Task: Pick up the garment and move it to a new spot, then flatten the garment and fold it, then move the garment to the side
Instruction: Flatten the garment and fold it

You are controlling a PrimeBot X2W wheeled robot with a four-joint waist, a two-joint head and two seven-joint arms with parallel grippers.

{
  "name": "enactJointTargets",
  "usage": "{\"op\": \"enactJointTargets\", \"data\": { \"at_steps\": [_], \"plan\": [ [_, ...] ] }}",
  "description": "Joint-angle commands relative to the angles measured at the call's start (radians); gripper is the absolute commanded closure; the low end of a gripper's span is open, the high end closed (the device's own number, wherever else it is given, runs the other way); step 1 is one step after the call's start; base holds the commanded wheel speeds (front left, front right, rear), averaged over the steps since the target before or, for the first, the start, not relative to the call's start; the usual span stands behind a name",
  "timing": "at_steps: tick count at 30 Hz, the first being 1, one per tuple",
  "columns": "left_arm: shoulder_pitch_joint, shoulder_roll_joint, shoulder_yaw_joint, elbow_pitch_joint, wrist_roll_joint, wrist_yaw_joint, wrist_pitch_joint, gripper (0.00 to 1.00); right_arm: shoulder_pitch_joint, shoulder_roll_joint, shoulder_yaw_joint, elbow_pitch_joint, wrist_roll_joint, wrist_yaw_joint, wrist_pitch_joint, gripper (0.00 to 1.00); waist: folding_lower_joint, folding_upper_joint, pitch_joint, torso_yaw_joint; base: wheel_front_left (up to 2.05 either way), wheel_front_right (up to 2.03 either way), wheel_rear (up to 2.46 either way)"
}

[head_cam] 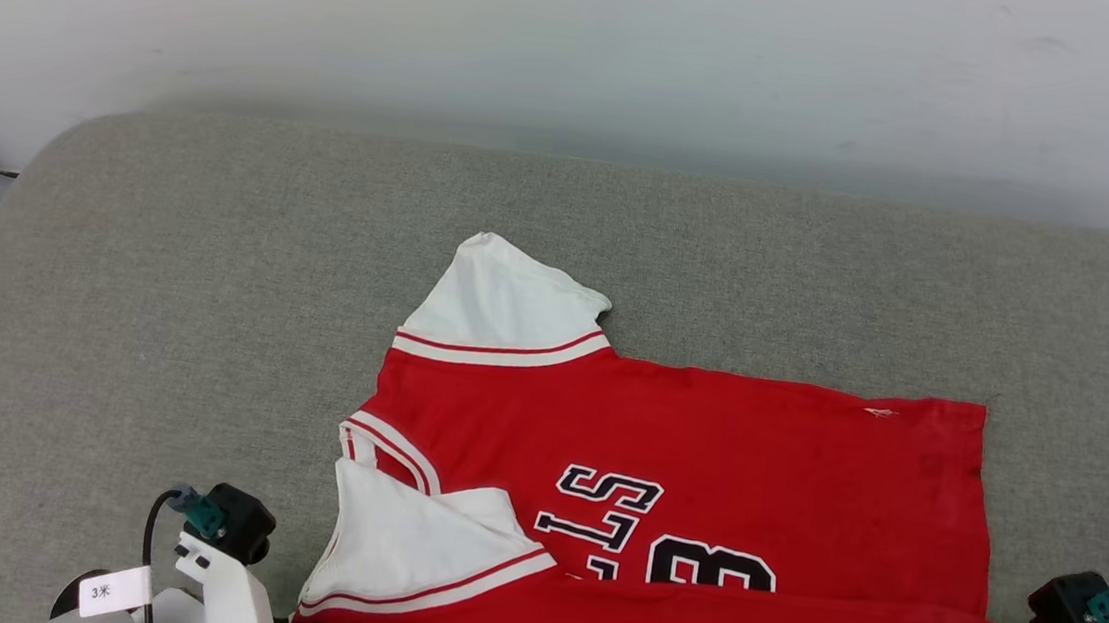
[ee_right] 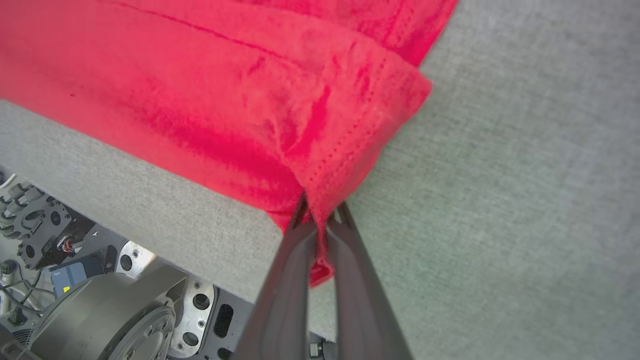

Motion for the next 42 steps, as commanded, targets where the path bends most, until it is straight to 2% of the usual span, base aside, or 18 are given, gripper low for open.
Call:
{"op": "enactJointTargets", "data": {
  "at_steps": [1, 9, 16, 22, 26, 34, 42],
  "plan": [
    [0.006, 0.001, 0.005, 0.021, 0.008, 0.003, -0.018, 0.0, 0.008, 0.015, -0.013, 0.008, -0.008, -0.002, -0.026, 0.0, 0.0, 0.0, -0.007, 0.0, 0.0, 0.0, 0.0],
    [-0.021, 0.054, 0.036, -0.014, 0.032, 0.019, -0.074, 0.0, 0.009, 0.068, -0.113, -0.029, -0.063, -0.001, -0.217, 0.0, 0.0, 0.0, -0.055, -0.006, 0.0, 0.0, 0.0],
    [-0.111, 0.105, 0.101, -0.071, 0.073, 0.062, -0.121, 0.0, -0.02, 0.186, -0.248, -0.101, -0.189, -0.001, -0.416, 0.0, 0.0, 0.0, -0.046, -0.025, 0.0, 0.0, 0.0],
    [-0.23, 0.078, 0.163, -0.051, 0.116, 0.095, -0.177, 0.0, -0.029, 0.311, -0.338, -0.186, -0.317, -0.001, -0.549, 0.0, 0.0, 0.0, -0.009, -0.057, 0.0, 0.0, 0.0],
    [-0.325, 0.046, 0.176, -0.006, 0.137, 0.075, -0.161, 0.0, -0.036, 0.374, -0.362, -0.249, -0.379, -0.001, -0.591, 0.0, 0.0, 0.0, 0.04, -0.089, 0.0, 0.0, 0.0],
    [-0.534, -0.006, 0.174, 0.117, 0.149, 0.006, -0.025, 0.0, -0.073, 0.441, -0.358, -0.341, -0.432, -0.001, -0.626, 0.0, 0.0, 0.0, 0.183, -0.162, 0.0, 0.0, 0.0],
    [-0.695, -0.046, 0.131, 0.218, 0.109, -0.04, 0.242, 0.0, -0.124, 0.455, -0.347, -0.363, -0.441, -0.001, -0.642, 0.0, 0.0, 0.0, 0.304, -0.213, 0.0, 0.0, 0.0]
  ]
}}
